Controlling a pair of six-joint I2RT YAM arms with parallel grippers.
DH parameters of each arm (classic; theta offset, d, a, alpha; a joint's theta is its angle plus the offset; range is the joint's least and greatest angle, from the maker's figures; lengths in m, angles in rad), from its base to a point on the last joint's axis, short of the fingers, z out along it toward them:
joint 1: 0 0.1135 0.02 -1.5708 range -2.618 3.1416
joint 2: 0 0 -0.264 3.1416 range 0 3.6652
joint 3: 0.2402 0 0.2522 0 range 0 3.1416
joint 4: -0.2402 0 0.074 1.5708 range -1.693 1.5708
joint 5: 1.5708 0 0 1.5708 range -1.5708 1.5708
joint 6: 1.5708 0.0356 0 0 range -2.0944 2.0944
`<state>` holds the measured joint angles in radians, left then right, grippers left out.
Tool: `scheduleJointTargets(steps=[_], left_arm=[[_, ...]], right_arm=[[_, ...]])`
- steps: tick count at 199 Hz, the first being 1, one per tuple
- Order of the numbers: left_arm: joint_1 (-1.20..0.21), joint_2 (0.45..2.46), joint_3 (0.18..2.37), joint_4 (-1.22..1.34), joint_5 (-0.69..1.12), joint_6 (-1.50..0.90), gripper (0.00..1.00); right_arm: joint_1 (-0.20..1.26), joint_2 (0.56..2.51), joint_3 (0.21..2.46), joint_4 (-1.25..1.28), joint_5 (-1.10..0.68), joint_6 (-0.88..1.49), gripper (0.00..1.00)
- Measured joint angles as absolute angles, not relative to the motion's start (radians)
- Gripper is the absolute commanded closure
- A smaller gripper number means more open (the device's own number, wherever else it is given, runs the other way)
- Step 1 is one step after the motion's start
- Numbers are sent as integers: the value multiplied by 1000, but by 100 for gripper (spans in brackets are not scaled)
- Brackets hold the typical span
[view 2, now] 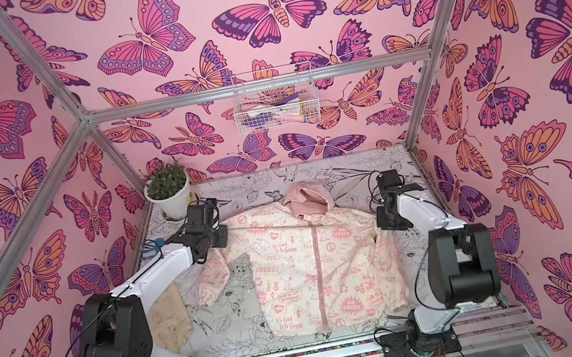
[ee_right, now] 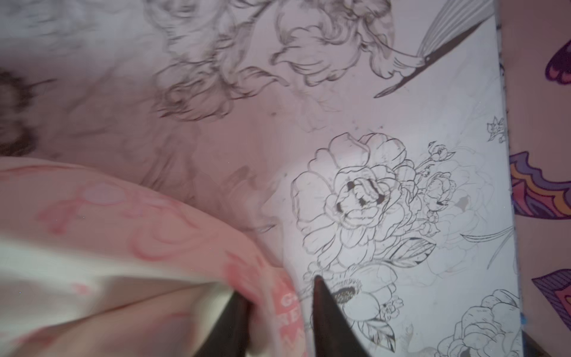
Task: Unzip the jacket
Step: Flatten out the jacket at the center of the board.
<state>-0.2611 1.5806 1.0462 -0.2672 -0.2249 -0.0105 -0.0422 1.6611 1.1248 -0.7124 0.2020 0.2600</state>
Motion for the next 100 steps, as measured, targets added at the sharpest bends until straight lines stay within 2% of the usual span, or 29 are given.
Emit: scheduleJointTargets(steps=[18,59,68,81,89,100], left_arm=[[-252,1595,1046,-266,-244,-16,100],[-250,1606,1046,-262,-285,-17,100],[-250,1607,1046,-262,-290,-17,86],[-250,1608,1046,-262,-305,-15,59],[-249,1608,1046,-260,-316,-16,51],[-249,1607,1046,-258,-328,-12,44]], right_arm=[[-55,1726,1157,-716,236,253,40],[-52,1673,1171,-756,358,236,42],[-52,1661,1174,-764,376,235,43],[-51,1645,1176,-772,392,235,43],[-51,1634,1176,-775,393,235,43],[-50,1610,1176,-776,382,236,44]])
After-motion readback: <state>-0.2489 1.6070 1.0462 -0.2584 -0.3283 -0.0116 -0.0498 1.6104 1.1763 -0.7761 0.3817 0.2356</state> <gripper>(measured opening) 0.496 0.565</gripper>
